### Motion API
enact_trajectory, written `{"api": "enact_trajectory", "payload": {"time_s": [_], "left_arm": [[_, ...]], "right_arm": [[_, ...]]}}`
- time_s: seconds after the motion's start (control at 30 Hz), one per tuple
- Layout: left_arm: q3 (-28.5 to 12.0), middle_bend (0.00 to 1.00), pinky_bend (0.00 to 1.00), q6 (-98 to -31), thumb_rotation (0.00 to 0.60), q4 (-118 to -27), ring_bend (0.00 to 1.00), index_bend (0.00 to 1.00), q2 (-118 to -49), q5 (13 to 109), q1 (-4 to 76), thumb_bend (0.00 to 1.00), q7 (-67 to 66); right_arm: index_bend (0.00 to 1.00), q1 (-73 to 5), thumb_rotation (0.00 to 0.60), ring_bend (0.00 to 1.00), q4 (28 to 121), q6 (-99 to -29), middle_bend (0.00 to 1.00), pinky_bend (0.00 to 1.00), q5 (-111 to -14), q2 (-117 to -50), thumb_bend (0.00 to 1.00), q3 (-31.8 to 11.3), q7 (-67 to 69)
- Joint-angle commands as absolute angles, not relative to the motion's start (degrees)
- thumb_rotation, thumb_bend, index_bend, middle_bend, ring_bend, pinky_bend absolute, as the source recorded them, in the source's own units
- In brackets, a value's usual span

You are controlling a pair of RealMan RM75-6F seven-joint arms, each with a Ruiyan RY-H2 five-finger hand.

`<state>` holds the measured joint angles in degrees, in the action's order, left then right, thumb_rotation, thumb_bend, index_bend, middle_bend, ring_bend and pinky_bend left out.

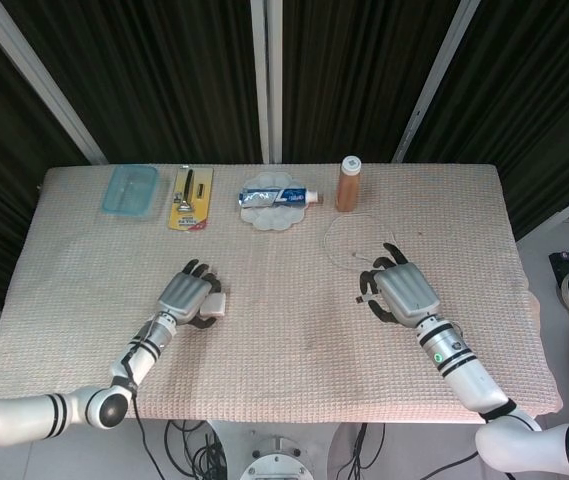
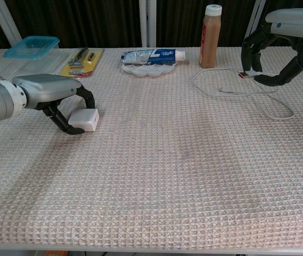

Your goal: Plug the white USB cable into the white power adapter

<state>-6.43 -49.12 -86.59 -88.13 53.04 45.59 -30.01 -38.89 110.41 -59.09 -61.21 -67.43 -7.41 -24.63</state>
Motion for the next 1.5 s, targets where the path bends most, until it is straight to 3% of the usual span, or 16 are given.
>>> {"api": "enact_trajectory", "payload": {"time_s": [0.03, 0.17, 0.4, 0.9, 1.5], "left_arm": [[-6.33, 0.26, 0.00, -49.01, 0.491, -86.33, 0.08, 0.34, -88.17, 52.84, 45.88, 0.24, -29.97], [-6.14, 0.30, 0.01, -49.51, 0.501, -85.83, 0.11, 0.38, -88.37, 52.78, 46.07, 0.26, -29.90], [-6.77, 0.49, 0.04, -52.87, 0.506, -87.39, 0.26, 0.50, -87.97, 52.57, 45.60, 0.26, -30.01], [-9.44, 0.51, 0.06, -64.93, 0.508, -102.33, 0.27, 0.51, -81.26, 45.38, 46.97, 0.25, -43.89], [-13.39, 0.53, 0.10, -69.75, 0.506, -106.83, 0.31, 0.51, -81.54, 33.15, 51.67, 0.23, -51.04]], "right_arm": [[0.63, -38.84, 0.600, 0.25, 110.41, -59.21, 0.52, 0.04, -61.23, -67.46, 0.47, -7.33, -24.67], [0.63, -38.71, 0.600, 0.25, 110.40, -59.47, 0.52, 0.04, -61.20, -67.50, 0.47, -7.25, -24.62], [0.64, -39.94, 0.600, 0.25, 109.33, -58.80, 0.52, 0.04, -59.75, -68.97, 0.47, -8.15, -25.14], [0.64, -54.30, 0.600, 0.25, 100.98, -53.80, 0.52, 0.04, -44.14, -82.65, 0.47, -12.77, -37.81], [0.66, -62.66, 0.600, 0.26, 90.90, -63.91, 0.53, 0.04, -35.33, -98.81, 0.51, -18.69, -42.65]]}}
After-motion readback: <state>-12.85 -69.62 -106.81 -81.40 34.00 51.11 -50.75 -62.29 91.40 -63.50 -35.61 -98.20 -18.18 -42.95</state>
